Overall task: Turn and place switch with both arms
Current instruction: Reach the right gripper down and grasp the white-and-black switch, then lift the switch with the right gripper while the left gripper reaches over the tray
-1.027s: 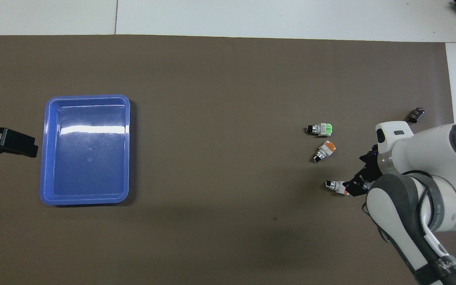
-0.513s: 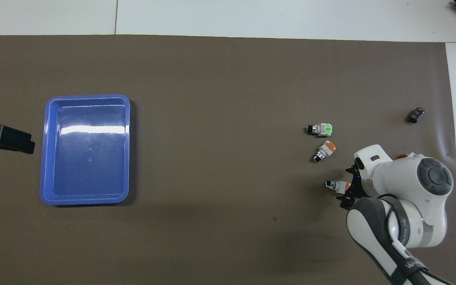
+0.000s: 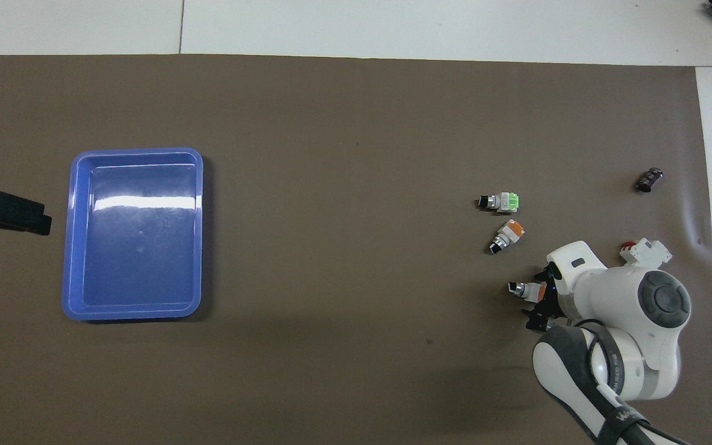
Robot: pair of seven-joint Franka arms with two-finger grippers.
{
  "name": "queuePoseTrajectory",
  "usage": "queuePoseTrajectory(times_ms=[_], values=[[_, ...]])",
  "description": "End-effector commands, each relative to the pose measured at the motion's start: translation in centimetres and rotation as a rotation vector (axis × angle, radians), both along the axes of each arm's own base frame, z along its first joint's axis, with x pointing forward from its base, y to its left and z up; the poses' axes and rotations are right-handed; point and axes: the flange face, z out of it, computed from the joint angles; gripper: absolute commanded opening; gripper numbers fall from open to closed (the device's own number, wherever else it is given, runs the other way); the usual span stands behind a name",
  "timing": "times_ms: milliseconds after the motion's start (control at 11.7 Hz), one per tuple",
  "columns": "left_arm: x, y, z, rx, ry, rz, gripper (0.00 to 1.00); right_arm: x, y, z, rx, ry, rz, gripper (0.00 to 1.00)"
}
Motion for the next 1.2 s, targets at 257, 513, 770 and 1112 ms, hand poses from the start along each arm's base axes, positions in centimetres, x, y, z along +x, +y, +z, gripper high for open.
queuePoseTrajectory(times_ms=[257, 513, 770, 1112], values=[[-0.6, 0.4, 0.5, -0.015, -0.020, 0.007, 1.00, 2.2, 3.5, 3.4, 0.020, 0.172, -0.010, 0.00], [-0.7, -0.2, 0.2, -0.010, -0.015, 0.015, 1.00, 4.5, 8.9, 10.6, 0.072, 0.137, 0.070, 0.00], [-1.0, -1.0, 0.0, -0.010, -0.015, 0.003, 1.00, 6.8, 14.4, 16.4, 0.184, 0.090, 0.109, 0.00], [-0.7, -1.9, 0.3, -0.185, -0.032, 0.006, 1.00, 7.7, 21.0, 19.5, 0.394, 0.058, 0.101, 0.00]])
